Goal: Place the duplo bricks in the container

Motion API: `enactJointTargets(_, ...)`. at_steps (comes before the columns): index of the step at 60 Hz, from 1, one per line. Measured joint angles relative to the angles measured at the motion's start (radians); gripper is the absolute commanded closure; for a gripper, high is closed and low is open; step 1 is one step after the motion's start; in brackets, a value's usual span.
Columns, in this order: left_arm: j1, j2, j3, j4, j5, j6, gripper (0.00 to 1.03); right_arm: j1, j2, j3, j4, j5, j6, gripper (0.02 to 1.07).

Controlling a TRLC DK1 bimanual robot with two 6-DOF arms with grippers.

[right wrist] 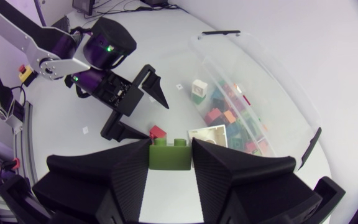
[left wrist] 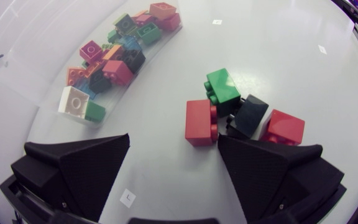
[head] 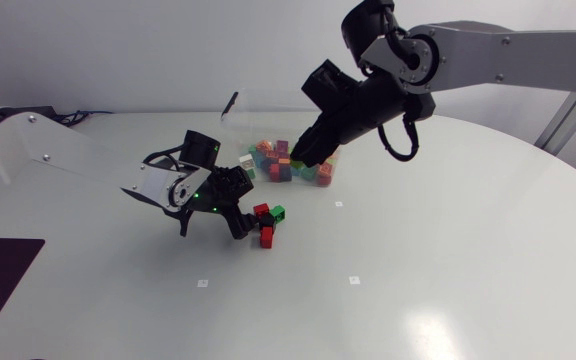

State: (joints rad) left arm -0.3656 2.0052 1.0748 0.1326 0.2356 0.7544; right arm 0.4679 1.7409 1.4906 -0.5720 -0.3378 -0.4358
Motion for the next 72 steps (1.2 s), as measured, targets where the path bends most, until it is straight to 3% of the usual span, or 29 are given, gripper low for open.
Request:
enactJointTargets(21,-0.005,0.051,0.066,0.014,0.072,0.006,0.05,-0.087,0.024,0.087,0.099,-0.041,0.115,0.74)
enactJointTargets(28,-0.011,0.064,0.067,0.021,0.098,0.006,0.12,-0.106,0.057,0.106,0.136,-0.060,0.156,0.74)
enactJointTargets(32,-0.017,0.071,0.067,0.019,0.101,0.007,0.30,-0.114,0.074,0.113,0.163,-0.060,0.177,0.74)
enactJointTargets(37,-0.022,0.073,0.068,0.015,0.102,0.007,0.58,-0.121,0.093,0.119,0.205,-0.056,0.204,0.74)
enactJointTargets(39,-0.024,0.074,0.074,0.001,0.105,0.006,0.74,-0.123,0.100,0.122,0.219,-0.051,0.210,0.74)
enactJointTargets(44,-0.025,0.076,0.091,-0.032,0.105,0.006,0.79,-0.124,0.119,0.127,0.262,-0.029,0.230,0.74)
enactJointTargets(58,-0.025,0.062,0.098,-0.144,0.105,0.006,0.80,-0.124,0.196,0.182,0.319,0.047,0.269,0.73)
enactJointTargets(71,-0.023,-0.065,0.096,-0.205,0.105,0.006,0.80,-0.122,0.290,0.259,0.356,0.143,0.277,0.48)
enactJointTargets(72,-0.023,-0.076,0.095,-0.206,0.105,0.006,0.80,-0.122,0.296,0.262,0.360,0.151,0.276,0.40)
